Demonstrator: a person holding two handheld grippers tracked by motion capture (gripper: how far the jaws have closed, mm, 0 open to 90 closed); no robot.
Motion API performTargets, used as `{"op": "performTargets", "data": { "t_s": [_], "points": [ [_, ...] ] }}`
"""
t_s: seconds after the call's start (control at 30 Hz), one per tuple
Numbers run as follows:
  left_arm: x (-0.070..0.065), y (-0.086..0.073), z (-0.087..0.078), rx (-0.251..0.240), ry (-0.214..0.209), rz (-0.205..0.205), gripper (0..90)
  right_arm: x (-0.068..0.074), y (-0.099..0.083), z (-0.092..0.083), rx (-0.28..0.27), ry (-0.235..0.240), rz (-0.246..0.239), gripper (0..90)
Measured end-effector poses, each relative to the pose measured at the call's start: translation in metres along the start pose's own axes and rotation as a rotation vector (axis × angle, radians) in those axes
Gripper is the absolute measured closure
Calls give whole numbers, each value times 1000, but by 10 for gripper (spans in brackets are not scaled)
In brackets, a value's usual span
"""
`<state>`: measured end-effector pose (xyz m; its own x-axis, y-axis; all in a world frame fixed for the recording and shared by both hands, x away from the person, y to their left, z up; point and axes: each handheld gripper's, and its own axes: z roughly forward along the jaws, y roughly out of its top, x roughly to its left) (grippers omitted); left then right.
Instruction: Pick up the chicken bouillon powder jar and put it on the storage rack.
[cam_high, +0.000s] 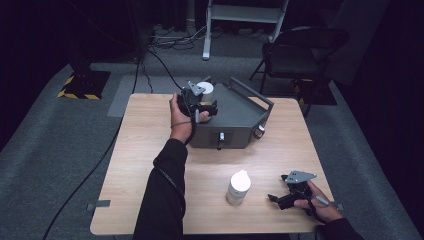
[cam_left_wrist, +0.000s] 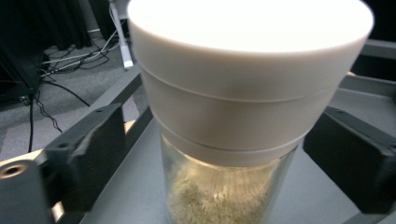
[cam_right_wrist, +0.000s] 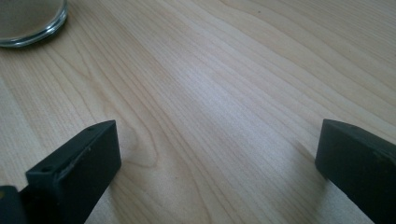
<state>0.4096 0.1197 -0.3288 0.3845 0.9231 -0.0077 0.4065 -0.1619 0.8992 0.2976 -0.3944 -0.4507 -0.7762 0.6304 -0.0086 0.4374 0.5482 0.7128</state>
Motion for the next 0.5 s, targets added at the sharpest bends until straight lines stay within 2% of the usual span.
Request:
{"op": "performTargets", "data": {
  "t_s": [0.3, 0.4, 0.5],
  "points": [
    [3, -3, -9, -27, -14, 11, 13, 0, 0, 0, 0, 1, -1, 0],
    [2, -2, -15, -36, -20, 36, 11, 0, 0, 0, 0, 1, -1, 0],
    [2, -2, -18, -45, -27, 41, 10, 0, 0, 0, -1, 1, -1, 0]
  ]
}}
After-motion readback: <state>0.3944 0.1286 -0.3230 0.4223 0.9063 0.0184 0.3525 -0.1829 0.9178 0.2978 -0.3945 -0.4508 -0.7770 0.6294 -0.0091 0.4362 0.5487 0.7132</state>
